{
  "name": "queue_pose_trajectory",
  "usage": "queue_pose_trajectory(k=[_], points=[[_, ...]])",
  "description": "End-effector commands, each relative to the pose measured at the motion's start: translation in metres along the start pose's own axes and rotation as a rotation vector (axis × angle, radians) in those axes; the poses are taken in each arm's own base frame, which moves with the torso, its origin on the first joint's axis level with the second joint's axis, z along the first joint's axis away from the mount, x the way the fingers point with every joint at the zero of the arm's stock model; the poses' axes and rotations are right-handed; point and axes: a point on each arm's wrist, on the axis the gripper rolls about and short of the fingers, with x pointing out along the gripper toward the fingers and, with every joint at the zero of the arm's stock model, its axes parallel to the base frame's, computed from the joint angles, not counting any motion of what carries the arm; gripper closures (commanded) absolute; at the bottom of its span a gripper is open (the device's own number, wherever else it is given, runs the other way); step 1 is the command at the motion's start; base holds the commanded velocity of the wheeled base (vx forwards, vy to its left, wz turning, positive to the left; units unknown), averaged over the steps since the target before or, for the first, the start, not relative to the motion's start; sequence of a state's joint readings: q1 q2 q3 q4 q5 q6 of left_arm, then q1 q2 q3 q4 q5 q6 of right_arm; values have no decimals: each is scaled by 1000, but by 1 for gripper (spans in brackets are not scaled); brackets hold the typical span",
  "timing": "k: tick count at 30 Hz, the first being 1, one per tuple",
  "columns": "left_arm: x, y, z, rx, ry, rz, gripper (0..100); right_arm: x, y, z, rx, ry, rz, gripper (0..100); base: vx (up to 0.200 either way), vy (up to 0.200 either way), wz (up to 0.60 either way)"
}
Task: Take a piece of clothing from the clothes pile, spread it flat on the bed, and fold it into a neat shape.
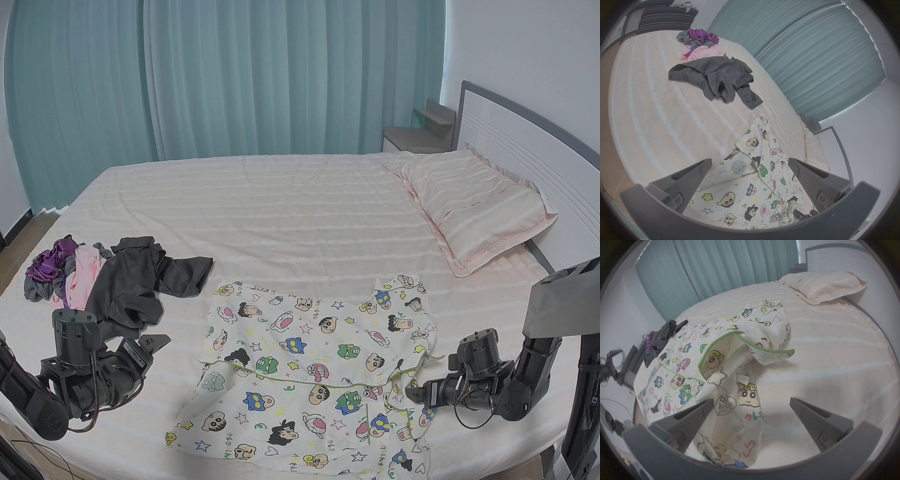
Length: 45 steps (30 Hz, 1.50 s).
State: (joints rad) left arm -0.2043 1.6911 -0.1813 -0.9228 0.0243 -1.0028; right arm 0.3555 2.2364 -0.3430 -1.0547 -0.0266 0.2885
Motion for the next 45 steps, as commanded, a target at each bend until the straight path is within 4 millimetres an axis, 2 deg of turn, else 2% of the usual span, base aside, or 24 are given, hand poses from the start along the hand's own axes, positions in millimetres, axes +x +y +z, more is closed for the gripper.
queue_pose_trajectory(k=[1,5,6,13,18,22,27,35,36,40,45], points=[[-1,0,0,-1,-2,-2,0,6,14,-2,34,13,35,0,0,0,0],[-1,-1,0,1,6,-9,0,11,14,-7,43,34,30,0,0,0,0],[-1,-1,0,-1,6,-11,0,12,13,-7,47,36,30,100,0,0,0],[-2,-2,-1,2,7,-20,0,10,16,-4,130,21,35,100,0,0,0],[-4,-3,0,2,4,-27,0,0,13,-2,167,8,28,100,0,0,0],[-5,-4,-2,7,6,-33,0,-19,3,10,204,-55,10,100,0,0,0],[-9,-5,-3,12,5,-46,0,-34,-15,17,250,-77,-31,100,0,0,0],[-12,-8,-5,21,9,-62,0,-31,-19,13,265,-30,12,100,0,0,0],[-12,-8,-6,22,12,-61,0,-27,-18,12,263,-20,12,0,0,0,0],[-12,-8,-7,25,16,-59,0,-13,-12,2,232,29,8,0,0,0,0],[-13,-7,-8,25,20,-57,0,3,0,3,201,41,31,0,0,0,0]])
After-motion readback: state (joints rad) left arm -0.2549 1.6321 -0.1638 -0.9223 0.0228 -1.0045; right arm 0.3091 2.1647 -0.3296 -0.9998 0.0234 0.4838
